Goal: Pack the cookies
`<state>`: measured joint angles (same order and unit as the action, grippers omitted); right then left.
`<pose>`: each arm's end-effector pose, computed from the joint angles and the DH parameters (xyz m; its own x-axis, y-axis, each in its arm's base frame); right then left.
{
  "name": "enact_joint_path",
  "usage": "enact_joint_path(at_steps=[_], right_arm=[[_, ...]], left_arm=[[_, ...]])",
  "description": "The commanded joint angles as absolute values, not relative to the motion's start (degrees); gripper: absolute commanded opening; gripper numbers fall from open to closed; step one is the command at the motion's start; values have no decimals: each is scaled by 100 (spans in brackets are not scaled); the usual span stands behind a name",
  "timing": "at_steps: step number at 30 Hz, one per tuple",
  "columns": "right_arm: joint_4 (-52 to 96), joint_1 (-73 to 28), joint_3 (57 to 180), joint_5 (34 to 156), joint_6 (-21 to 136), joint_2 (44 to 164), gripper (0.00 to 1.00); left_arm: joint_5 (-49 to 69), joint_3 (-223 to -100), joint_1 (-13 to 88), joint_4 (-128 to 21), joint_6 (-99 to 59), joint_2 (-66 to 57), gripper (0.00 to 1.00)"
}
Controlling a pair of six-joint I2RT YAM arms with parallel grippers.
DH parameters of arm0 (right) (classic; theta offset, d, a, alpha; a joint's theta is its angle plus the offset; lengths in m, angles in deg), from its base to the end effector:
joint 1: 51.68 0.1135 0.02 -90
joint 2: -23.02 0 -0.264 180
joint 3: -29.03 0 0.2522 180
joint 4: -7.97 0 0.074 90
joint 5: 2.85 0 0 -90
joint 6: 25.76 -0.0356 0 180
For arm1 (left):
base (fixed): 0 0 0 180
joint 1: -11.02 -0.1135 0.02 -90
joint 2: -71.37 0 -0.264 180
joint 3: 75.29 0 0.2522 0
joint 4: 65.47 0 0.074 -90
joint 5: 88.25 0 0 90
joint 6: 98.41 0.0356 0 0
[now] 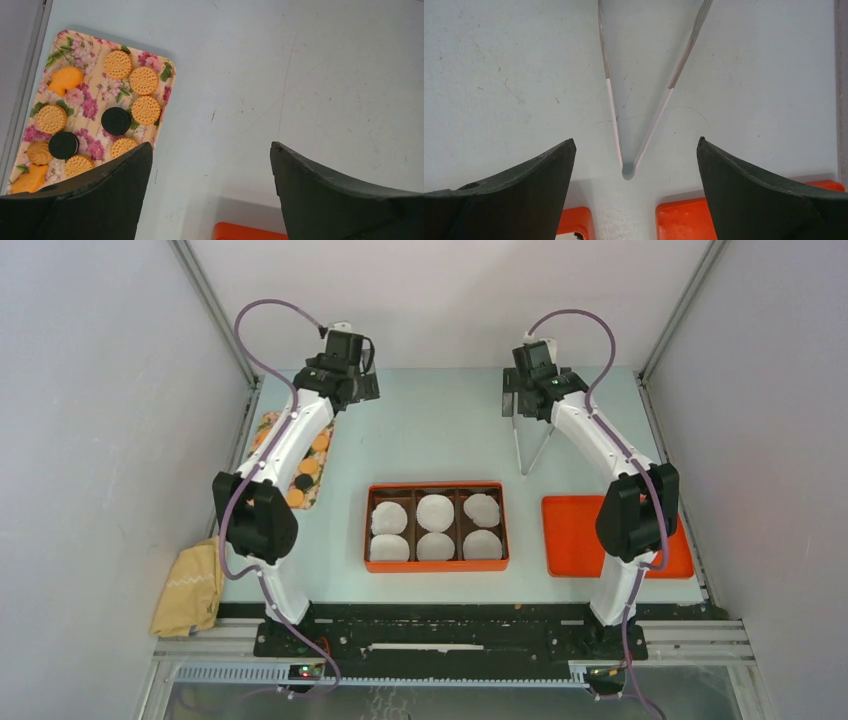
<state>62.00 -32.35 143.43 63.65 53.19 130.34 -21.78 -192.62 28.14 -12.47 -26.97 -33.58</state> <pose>0.4026 0.1262 0.3187 -0.6857 -0.0543 -0.7258 0.0863 0.9841 -0.1551 0.4012 -0.1087 0.3532 -0.5836 -0.1256 -0.8023 -0.2167 0.9762 0.0048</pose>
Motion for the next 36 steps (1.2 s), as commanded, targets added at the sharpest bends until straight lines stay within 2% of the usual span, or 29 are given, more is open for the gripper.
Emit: enact_joint_path(at_steps=[1,3,7,15,24,36], right_arm=[[6032,-3357,14235,6579,5104,12690,100],[6040,-3447,14201,6849,4949,12630,100],[5929,-3659,13997,7499,4771,12499,100],[5743,-3709,13688,7814,4737,12269,100],[5663,-3639,13553,8068,4658,12246,100],[5606,-3563,13475,8473,4569,12269,100]], left_arm=[[-1963,-19514,2625,-1162,-3009,-3416,92],[-1787,-19724,2435,-925,-3244,-3581,89],[-1628,-20339,2028,-125,-3499,-4268,52],[-2112,-20288,1857,244,-3612,-4841,2],[-2167,-19764,948,482,-4022,-4984,0],[-2474,-19142,-316,351,-5079,-4474,0]])
